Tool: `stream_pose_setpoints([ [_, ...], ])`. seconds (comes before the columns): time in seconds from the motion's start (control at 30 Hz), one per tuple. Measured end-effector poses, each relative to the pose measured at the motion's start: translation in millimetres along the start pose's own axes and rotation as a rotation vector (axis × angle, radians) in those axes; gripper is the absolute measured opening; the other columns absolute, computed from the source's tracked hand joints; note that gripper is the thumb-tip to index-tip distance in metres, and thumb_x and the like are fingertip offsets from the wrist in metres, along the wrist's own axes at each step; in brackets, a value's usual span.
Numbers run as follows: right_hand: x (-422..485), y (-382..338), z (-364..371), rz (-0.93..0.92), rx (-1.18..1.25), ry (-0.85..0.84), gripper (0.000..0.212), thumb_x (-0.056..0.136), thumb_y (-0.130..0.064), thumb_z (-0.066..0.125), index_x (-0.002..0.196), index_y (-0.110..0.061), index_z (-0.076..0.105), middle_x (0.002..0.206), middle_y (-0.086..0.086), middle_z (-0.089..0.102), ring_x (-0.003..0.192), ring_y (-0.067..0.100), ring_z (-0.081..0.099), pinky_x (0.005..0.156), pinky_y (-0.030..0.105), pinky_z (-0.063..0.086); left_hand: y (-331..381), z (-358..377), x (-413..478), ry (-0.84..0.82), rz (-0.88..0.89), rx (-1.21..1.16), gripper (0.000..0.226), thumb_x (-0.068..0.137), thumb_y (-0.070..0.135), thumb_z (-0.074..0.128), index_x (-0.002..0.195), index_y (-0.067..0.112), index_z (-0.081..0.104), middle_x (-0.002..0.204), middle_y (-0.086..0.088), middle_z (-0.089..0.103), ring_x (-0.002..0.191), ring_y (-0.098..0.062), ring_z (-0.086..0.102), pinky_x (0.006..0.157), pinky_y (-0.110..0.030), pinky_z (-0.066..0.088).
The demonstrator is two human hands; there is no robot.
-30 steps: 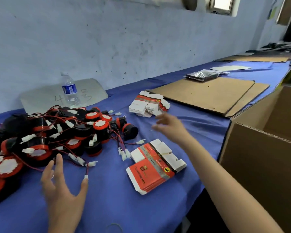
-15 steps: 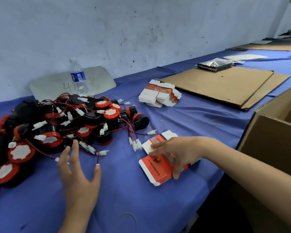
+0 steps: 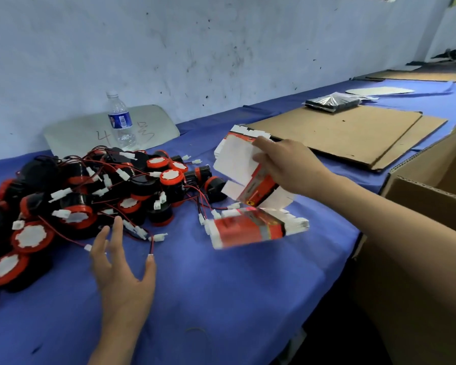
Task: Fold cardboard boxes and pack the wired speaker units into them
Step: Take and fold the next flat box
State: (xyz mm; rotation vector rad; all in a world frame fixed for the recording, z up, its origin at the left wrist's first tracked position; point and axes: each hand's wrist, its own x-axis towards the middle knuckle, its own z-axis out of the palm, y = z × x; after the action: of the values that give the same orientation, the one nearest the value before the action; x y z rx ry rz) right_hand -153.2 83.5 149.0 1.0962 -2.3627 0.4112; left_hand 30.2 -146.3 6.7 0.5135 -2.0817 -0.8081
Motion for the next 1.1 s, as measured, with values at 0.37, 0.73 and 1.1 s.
stream_pose_setpoints([
  [0.37,-24.2,-16.4,21.4,-0.152,0.161,0.292,0.029,0.096,-0.017,0.044,0.098,0.006,0.061,0.068,0.013,0.063,0.053,0.037,0.055,0.047,0.031,0.039,49.0,6.4,-26.6,-0.145,0.539,-0.084,0.067,0.093,0.057,0.042,0.149,0.025,0.021,0.157,0.006,0.021,0.145,-0.014,0.021,0.111,-0.036,0.027],
  [0.73,-44.5,-40.7,50.9,-0.130,0.459,0.466,0.025,0.103,-0.028,0.035,0.103,-0.008,0.050,0.063,-0.005,0.051,0.060,0.010,0.041,0.052,0.018,0.030,38.1,19.5,-27.8,-0.465,0.677,0.104,0.052,0.066,0.017,0.068,0.118,0.024,0.069,0.123,0.005,0.064,0.120,-0.011,0.044,0.100,-0.034,0.040],
  [1.1,-32.7,-22.3,47.8,0.205,0.481,0.398,0.013,0.097,-0.019,0.050,0.094,-0.008,0.056,0.059,-0.013,0.050,0.052,0.003,0.048,0.051,0.016,0.034,38.2,20.3,-26.9,-0.540,0.666,0.083,0.062,0.049,0.002,0.062,0.106,0.025,0.075,0.114,0.009,0.068,0.109,-0.007,0.047,0.090,-0.025,0.036],
])
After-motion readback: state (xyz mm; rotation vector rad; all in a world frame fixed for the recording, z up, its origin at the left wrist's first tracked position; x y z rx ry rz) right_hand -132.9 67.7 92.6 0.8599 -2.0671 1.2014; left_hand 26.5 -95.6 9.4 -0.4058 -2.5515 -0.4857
